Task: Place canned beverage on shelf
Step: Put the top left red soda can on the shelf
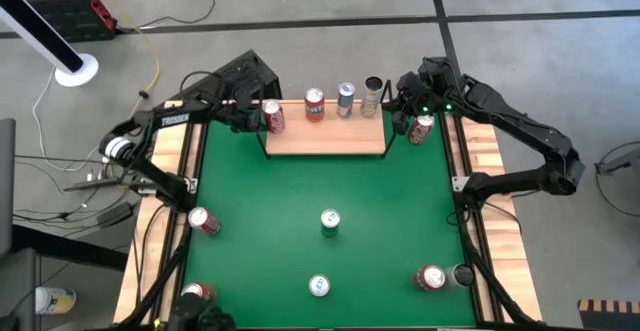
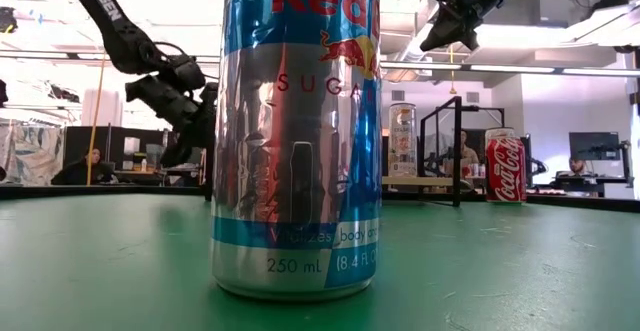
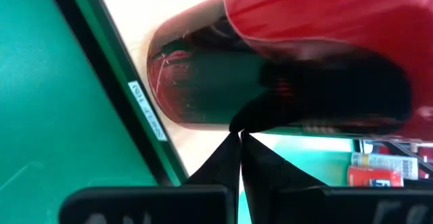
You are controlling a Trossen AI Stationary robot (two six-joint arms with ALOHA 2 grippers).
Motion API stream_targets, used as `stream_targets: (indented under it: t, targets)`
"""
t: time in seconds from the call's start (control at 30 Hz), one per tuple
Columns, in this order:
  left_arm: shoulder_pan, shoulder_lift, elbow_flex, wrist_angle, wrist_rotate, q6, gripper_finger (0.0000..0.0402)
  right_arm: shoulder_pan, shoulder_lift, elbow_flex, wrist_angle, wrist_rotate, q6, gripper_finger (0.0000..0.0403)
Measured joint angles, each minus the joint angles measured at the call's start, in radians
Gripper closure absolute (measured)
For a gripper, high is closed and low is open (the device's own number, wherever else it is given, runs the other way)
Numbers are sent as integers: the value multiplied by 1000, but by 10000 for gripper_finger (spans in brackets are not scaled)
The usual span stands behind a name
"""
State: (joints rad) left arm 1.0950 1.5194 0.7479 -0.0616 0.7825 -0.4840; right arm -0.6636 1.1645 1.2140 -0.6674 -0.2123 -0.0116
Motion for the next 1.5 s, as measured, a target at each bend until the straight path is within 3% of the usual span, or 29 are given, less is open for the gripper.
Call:
stream_targets:
  t: [0.5,1.07,1.5]
  targets:
    - [59,53,0,94,-39,-23,401,0,0,0,1,1,3,378]
    - [42,53,0,224,-81,-89,401,-35,0,0,34,7,3,378]
    - [70,46,0,240,-41,-104,401,-34,0,0,73,-4,11,378]
